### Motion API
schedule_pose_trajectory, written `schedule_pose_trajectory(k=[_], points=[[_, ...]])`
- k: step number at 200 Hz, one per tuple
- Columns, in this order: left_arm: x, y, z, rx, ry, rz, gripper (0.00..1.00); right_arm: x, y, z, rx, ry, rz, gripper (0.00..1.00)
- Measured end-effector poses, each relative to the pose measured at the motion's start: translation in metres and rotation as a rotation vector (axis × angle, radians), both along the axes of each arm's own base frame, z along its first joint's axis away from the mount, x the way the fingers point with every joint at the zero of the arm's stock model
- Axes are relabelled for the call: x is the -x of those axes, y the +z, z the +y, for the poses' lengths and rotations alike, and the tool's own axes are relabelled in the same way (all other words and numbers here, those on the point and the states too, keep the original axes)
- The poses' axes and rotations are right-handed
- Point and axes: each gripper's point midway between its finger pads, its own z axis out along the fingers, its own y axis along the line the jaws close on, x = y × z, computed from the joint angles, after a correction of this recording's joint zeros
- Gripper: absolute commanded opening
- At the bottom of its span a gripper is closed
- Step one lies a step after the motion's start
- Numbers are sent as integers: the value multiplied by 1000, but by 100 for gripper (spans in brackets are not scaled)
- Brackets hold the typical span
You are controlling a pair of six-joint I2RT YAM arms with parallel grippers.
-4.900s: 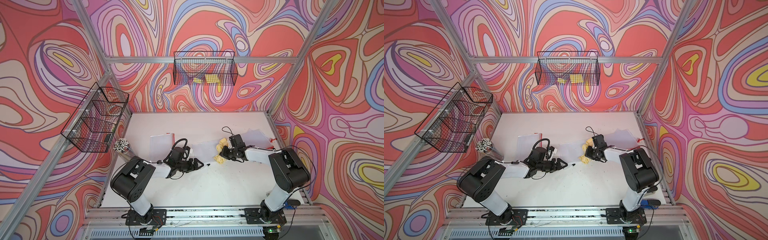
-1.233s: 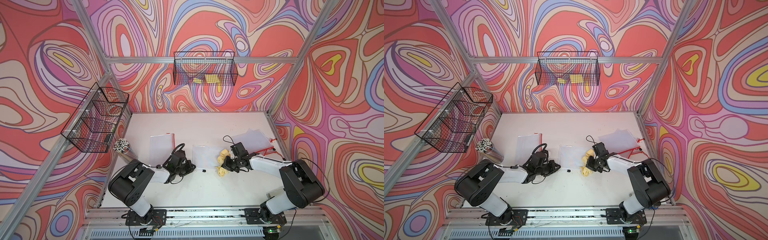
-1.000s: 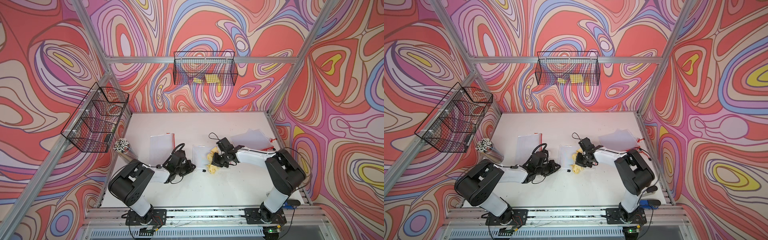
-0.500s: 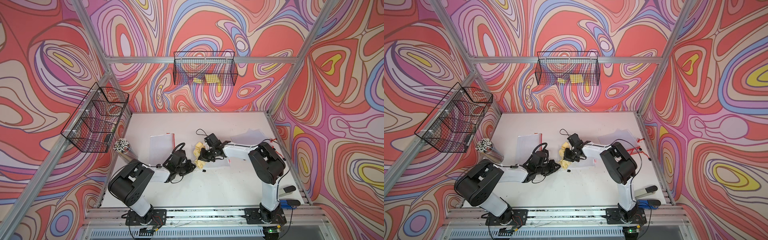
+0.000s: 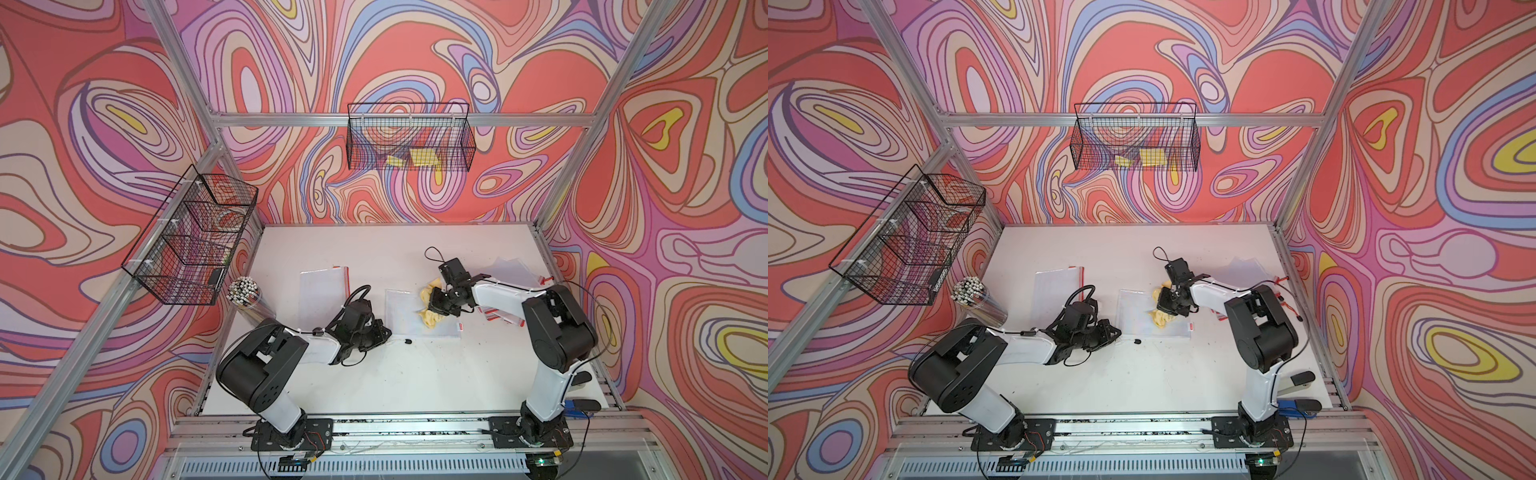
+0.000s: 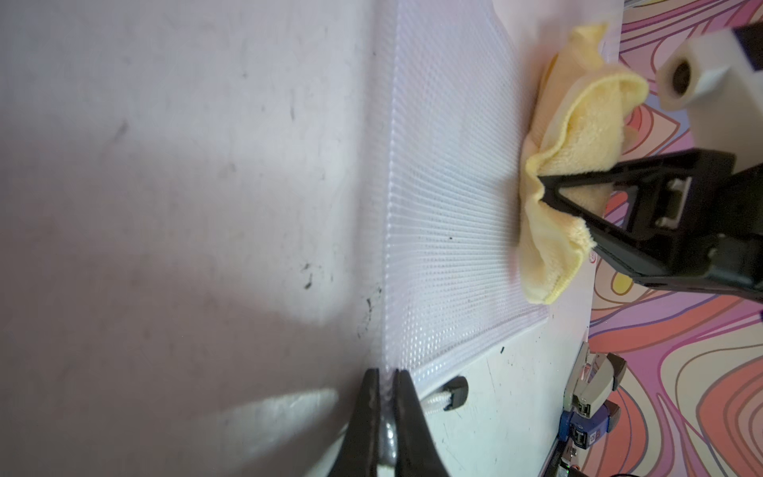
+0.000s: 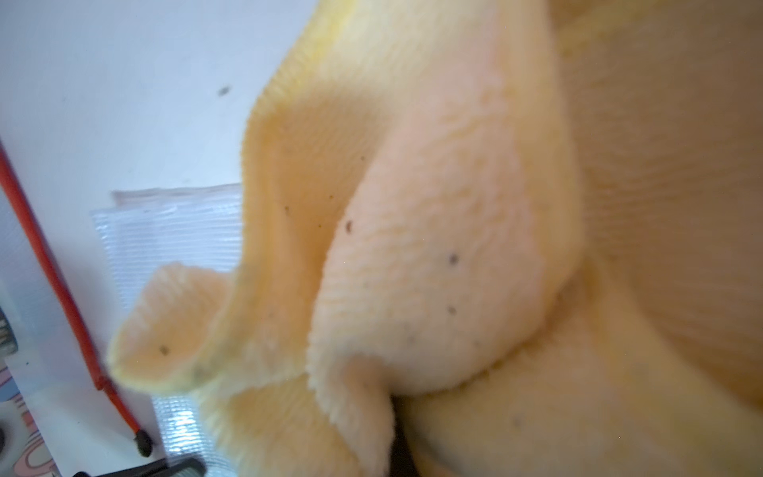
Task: Wipe the document bag
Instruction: Wipe the dirt from the document bag.
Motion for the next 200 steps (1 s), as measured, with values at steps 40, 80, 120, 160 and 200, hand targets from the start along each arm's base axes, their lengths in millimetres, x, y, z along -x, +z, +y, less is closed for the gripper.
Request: schedule_pose_trajectory(k=[40, 80, 120, 160, 200], points=[[-1, 1, -1, -6, -3, 13, 0, 0, -1, 110, -117, 160, -47, 0], [-1, 0, 0, -15, 3, 15, 0, -10, -2, 111, -155, 144, -41, 0], [-1, 0, 3, -28, 11, 12, 0, -23, -3, 18, -130, -13, -31, 0], [-1, 0, 3, -30, 12, 13, 0, -40, -3, -88, -13, -197, -43, 0], [-1, 0, 3, -29, 12, 13, 0, -38, 3, -48, 14, -97, -59, 0]])
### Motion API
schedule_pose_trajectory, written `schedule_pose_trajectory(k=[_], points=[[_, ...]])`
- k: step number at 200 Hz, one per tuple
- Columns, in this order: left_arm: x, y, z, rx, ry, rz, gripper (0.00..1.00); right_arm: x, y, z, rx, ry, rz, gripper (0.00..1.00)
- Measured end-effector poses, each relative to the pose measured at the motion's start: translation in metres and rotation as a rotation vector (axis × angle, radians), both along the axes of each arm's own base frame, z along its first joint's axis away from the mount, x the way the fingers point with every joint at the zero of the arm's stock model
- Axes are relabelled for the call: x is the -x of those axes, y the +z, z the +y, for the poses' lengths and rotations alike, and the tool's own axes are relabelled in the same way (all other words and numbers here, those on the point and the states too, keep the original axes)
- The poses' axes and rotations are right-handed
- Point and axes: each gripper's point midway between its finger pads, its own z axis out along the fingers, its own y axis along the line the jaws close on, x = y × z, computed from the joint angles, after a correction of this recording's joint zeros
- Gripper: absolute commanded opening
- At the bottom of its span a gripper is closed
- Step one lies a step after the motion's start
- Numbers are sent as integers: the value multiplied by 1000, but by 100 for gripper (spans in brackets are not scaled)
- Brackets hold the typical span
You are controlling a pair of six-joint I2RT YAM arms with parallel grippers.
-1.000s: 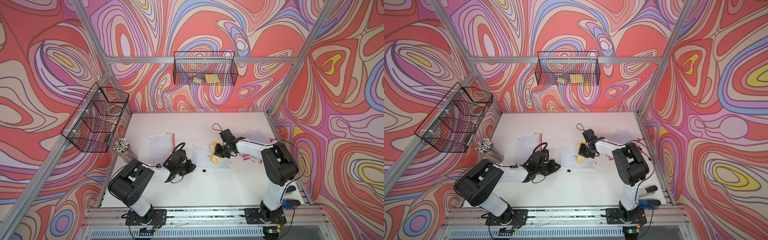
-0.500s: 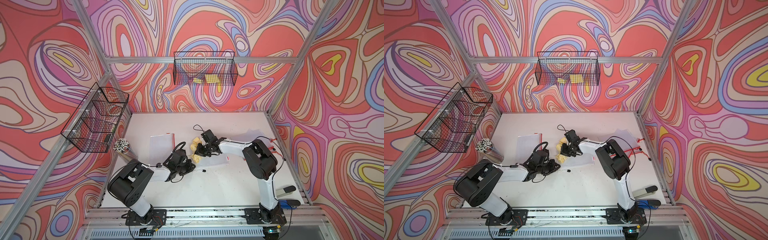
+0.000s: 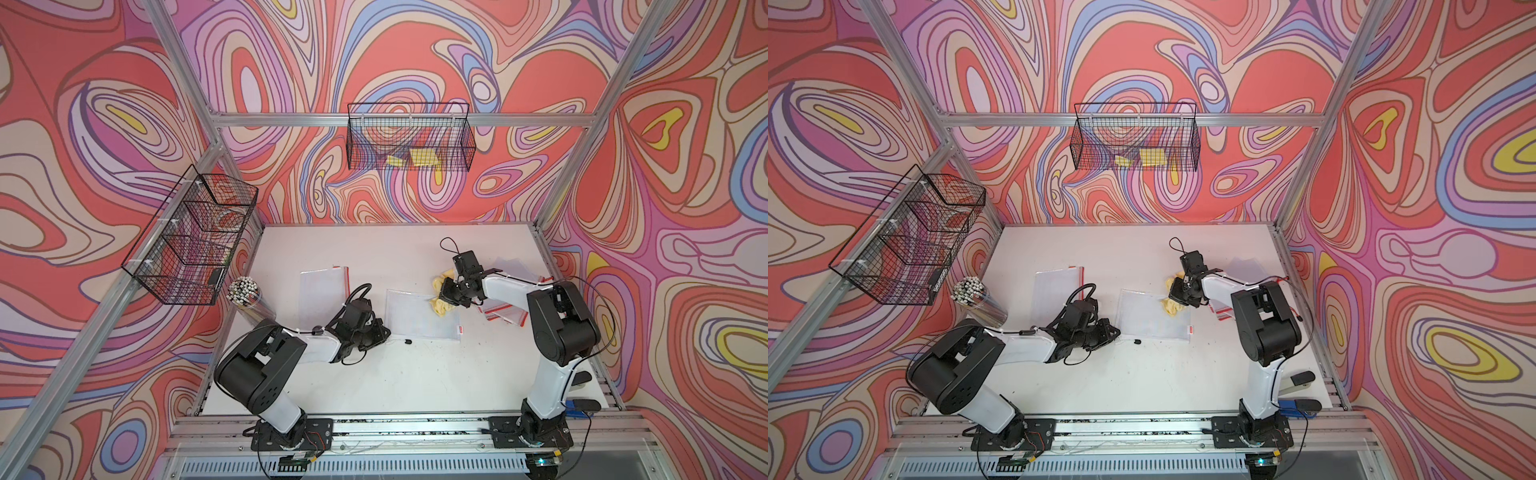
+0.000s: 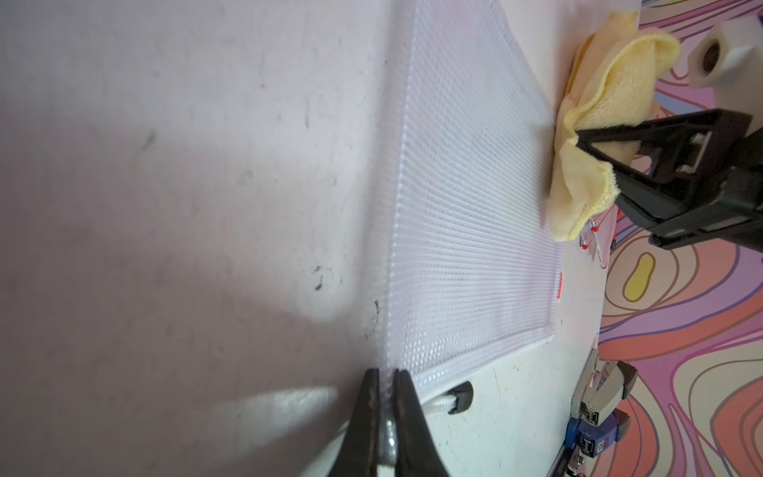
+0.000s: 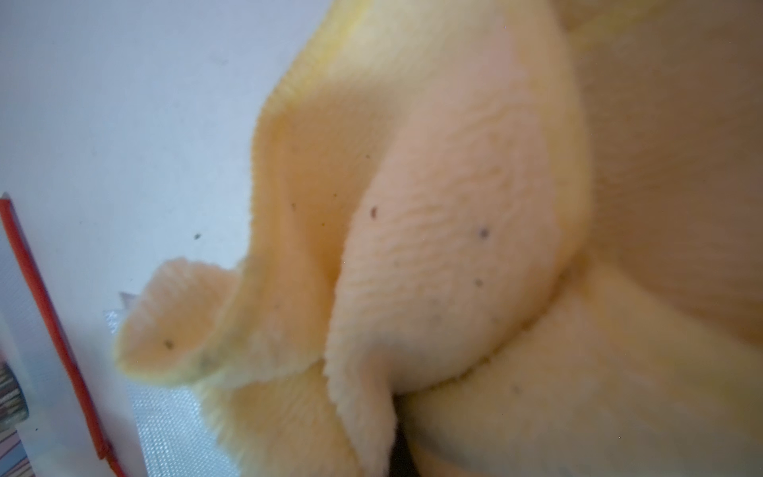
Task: Wipe the document bag
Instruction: Wipe the dirt from the document bag.
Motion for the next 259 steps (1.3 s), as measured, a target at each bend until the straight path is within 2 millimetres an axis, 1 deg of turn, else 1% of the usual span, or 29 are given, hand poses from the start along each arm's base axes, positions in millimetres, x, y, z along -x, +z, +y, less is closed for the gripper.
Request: schedule_pose_trajectory(k=[5, 6, 11, 14, 16, 20, 31, 34, 43, 55, 63, 69, 84, 104, 115, 124, 144, 155, 169, 182, 188, 196, 210, 223, 242, 251, 259], points=[[0, 0, 0, 0, -1, 0, 0, -1, 1, 11, -2, 20, -5, 0], [0, 0, 0, 0, 0, 0, 0, 0, 2, 16, -4, 31, -7, 0], [0, 0, 0, 1, -1, 1, 0, -1, 4, 30, -11, 55, -15, 0], [0, 0, 0, 0, 0, 1, 0, 0, 4, 43, -19, 81, -20, 0], [0, 0, 0, 1, -1, 1, 0, -1, 5, 48, -22, 87, -24, 0], [0, 0, 0, 1, -1, 0, 0, 0, 6, 64, -35, 118, -30, 0], [0, 0, 0, 0, -1, 1, 0, 2, 9, 98, -61, 177, -47, 0], [0, 0, 0, 0, -1, 2, 0, 3, 9, 110, -72, 198, -49, 0], [0, 0, 0, -2, -1, 3, 0, 7, 8, 136, -96, 245, -55, 0], [0, 0, 0, -4, -3, 5, 0, 11, 2, 159, -122, 283, -49, 0], [0, 0, 0, -7, -4, 5, 0, 13, -4, 167, -135, 297, -42, 0], [0, 0, 0, -9, -4, 5, 0, 11, -4, 172, -156, 304, -43, 0], [0, 0, 0, -11, -5, 6, 0, 7, -4, 173, -168, 301, -42, 0], [-1, 0, 0, -13, -4, 4, 0, 0, -4, 169, -168, 289, -48, 0], [-1, 0, 1, -15, -6, 2, 0, -7, -4, 163, -169, 275, -49, 0], [0, 0, 1, -19, -5, 2, 0, -17, -4, 157, -170, 261, -56, 0], [0, 0, 2, -23, -2, 1, 0, -47, -2, 135, -165, 211, -73, 0], [-1, 0, 2, -25, 0, 0, 0, -64, 0, 118, -146, 175, -89, 0], [0, 0, 3, -30, 1, 2, 0, -76, 1, 97, -118, 142, -95, 0], [0, 0, 4, -31, 0, 1, 0, -77, 3, 86, -108, 125, -95, 0], [0, 0, 4, -32, 0, 0, 0, -73, 4, 83, -105, 123, -93, 0], [-1, 0, 3, -34, -1, 0, 0, -62, 7, 81, -101, 128, -84, 0], [-1, 0, 4, -38, -2, 1, 0, -33, 16, 84, -92, 154, -67, 0], [-2, 2, 3, -43, -3, 3, 0, 0, 28, 95, -85, 200, -65, 0], [-3, 2, 3, -56, -7, 11, 0, 51, 45, 118, -92, 282, -67, 0], [-3, 2, 3, -60, -7, 15, 0, 72, 45, 125, -96, 313, -57, 0], [-3, 2, 3, -61, -9, 16, 0, 89, 40, 127, -100, 326, -36, 0]])
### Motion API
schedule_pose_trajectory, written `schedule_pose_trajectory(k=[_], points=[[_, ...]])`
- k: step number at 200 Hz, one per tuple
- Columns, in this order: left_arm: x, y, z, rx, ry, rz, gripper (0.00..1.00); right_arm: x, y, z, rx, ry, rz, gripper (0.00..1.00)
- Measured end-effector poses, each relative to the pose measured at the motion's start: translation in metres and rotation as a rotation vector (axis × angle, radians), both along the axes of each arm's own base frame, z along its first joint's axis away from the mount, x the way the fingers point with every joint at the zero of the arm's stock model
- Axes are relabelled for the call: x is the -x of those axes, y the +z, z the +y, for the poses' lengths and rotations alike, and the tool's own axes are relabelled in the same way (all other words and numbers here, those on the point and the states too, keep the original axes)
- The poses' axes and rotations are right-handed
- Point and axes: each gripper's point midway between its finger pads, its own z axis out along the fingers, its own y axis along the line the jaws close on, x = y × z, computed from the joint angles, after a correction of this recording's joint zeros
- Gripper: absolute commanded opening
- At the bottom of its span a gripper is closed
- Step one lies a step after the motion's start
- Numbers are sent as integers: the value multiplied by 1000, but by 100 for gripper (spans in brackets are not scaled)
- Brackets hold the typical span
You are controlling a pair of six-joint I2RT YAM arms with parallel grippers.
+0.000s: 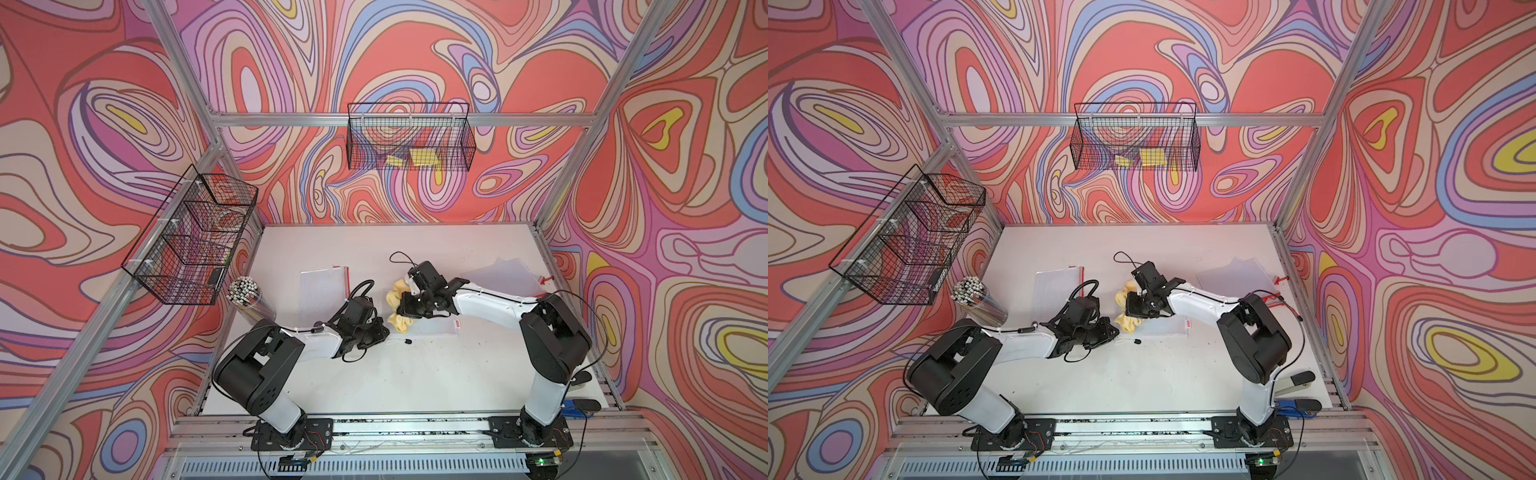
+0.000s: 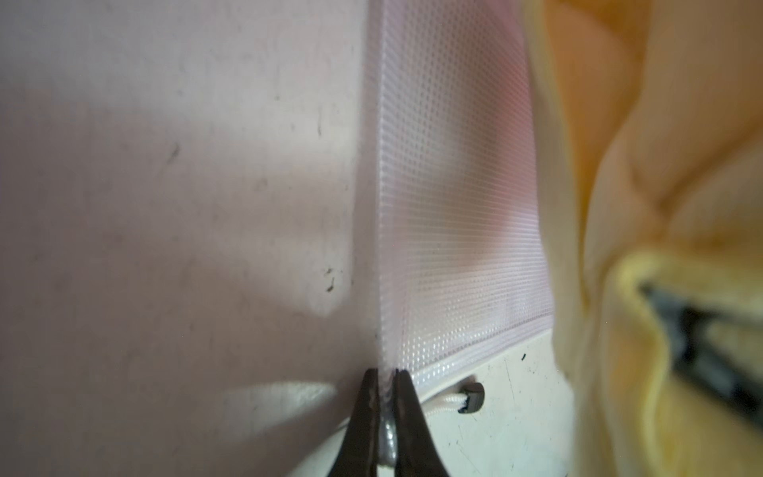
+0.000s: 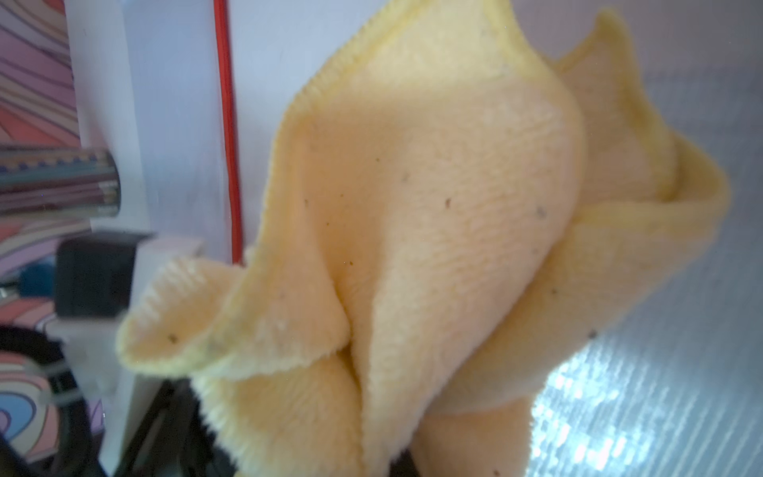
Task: Wipe the document bag
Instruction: Wipe the dirt from the document bag.
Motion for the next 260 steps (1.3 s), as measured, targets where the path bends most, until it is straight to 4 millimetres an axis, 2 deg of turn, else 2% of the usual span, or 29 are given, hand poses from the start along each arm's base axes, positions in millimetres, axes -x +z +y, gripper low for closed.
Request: schedule_pose_trajectory(k=[13, 29, 58, 71, 84, 99, 116, 131, 143, 160, 177, 193, 203, 218, 233, 260], points=[[0, 0, 0, -1, -1, 0, 0, 17, -19, -8, 22, -11, 51, 0], [0, 0, 0, -1, -1, 0, 0, 29, -47, -25, 66, -51, 124, 0], [0, 0, 0, -3, -3, -2, 0, 14, -47, -30, 68, -92, 111, 0], [0, 0, 0, -4, -2, -2, 0, 1, -47, -36, 65, -112, 105, 0], [0, 0, 1, -7, -1, -3, 0, -18, -48, -51, 45, -149, 105, 0], [0, 0, 2, -9, 3, -6, 0, -47, -49, -82, 25, -217, 98, 0], [-1, 0, 4, -17, 8, -13, 0, -81, -48, -126, 26, -307, 73, 0], [0, 0, 6, -24, 9, -14, 0, -100, -47, -153, 40, -354, 53, 0], [1, 0, 7, -29, 11, -13, 0, -107, -46, -164, 51, -364, 46, 0], [1, 0, 8, -34, 11, -11, 0, -103, -45, -157, 59, -338, 48, 0], [2, 0, 10, -41, 16, -8, 0, -86, -43, -134, 87, -278, 52, 0], [2, 0, 10, -42, 16, -8, 0, -52, -41, -92, 100, -171, 67, 0], [2, 0, 10, -44, 15, -7, 0, -25, -42, -66, 98, -106, 83, 0], [2, 0, 10, -49, 11, -5, 0, 11, -49, -43, 87, -41, 119, 0], [1, 0, 11, -51, 13, -2, 0, 24, -49, -41, 61, -50, 134, 0], [1, 0, 12, -56, 9, -4, 0, 22, -50, -51, 39, -93, 145, 0]])
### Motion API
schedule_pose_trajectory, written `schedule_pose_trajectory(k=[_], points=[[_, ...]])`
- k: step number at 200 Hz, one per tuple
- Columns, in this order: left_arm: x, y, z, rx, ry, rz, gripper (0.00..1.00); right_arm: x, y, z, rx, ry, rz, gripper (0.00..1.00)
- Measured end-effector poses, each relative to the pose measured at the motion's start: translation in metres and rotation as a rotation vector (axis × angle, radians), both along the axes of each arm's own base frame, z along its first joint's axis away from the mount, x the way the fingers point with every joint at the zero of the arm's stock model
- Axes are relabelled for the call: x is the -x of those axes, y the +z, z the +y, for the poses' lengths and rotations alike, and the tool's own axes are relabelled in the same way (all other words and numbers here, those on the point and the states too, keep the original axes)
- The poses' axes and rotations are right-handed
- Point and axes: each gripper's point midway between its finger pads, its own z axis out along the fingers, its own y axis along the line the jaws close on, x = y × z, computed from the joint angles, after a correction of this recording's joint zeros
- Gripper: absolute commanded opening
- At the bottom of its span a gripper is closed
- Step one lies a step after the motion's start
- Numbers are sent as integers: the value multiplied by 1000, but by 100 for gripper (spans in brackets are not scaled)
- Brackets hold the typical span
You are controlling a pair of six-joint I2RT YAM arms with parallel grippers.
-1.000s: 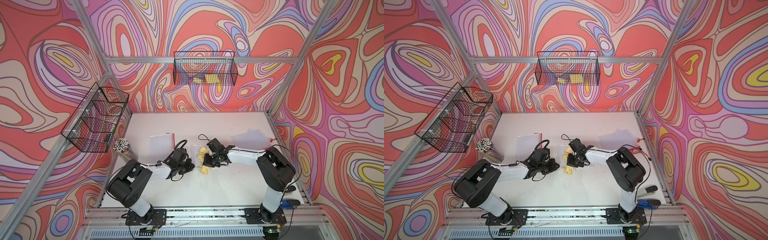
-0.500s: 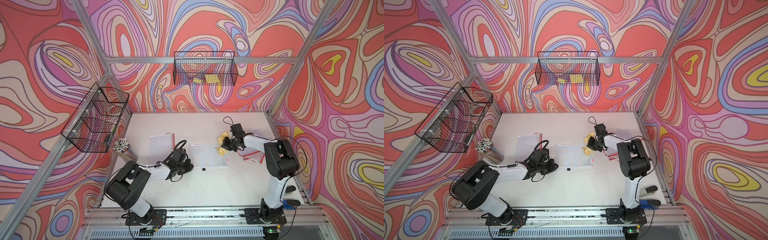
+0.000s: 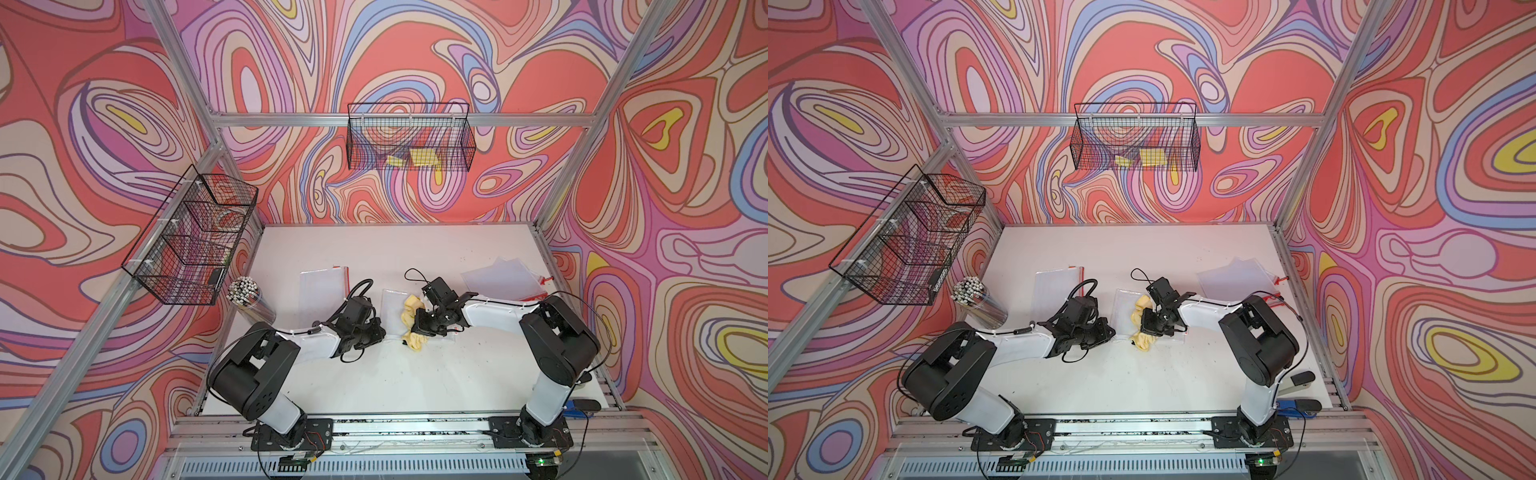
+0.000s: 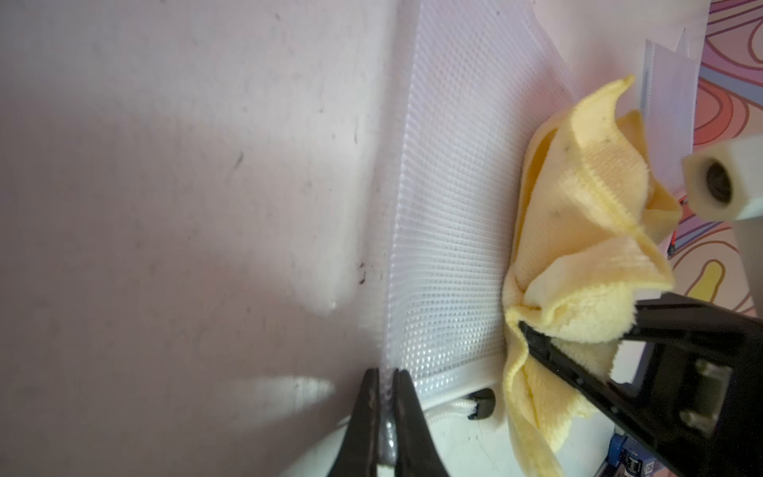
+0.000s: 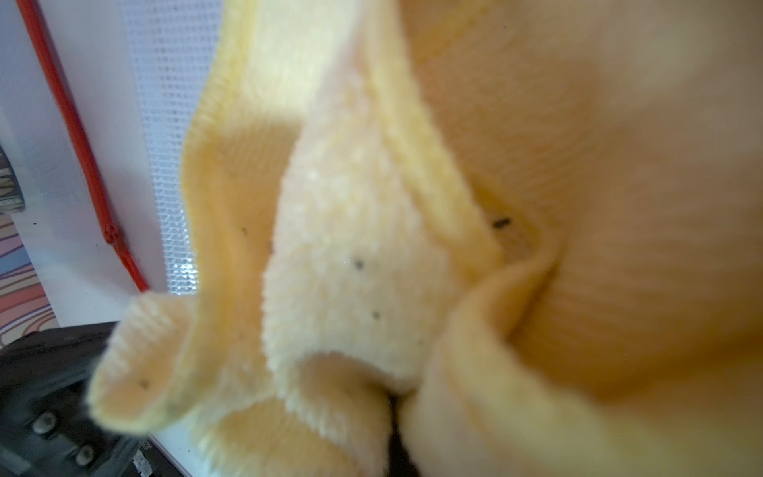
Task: Wipe the document bag
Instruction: Wipe the dirt from the document bag, then adjust the document bag at the center of the board.
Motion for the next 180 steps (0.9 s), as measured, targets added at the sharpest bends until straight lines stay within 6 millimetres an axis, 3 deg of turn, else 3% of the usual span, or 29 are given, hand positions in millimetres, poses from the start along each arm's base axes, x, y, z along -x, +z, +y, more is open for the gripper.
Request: schedule_pose_trajectory(k=[26, 50, 68, 91, 112, 132, 180], points=[[1, 0, 1, -8, -3, 0, 0, -10, -1, -27, -5, -59, 9, 0], [3, 0, 2, -12, -4, 5, 0, -24, -1, -77, -6, -166, 8, 0], [4, 0, 4, -18, -3, 9, 0, -24, -1, -106, 5, -224, 10, 0], [6, 1, 12, -35, 2, 20, 0, -18, 2, -116, 24, -236, 16, 0], [10, 11, 32, -94, 28, 21, 0, -10, 3, -122, 53, -244, 33, 0], [8, 47, 50, -147, 57, -58, 0, -5, 5, -129, 87, -256, 43, 0], [2, 172, 86, -240, 107, -336, 0, -2, 5, -133, 114, -254, 51, 0]])
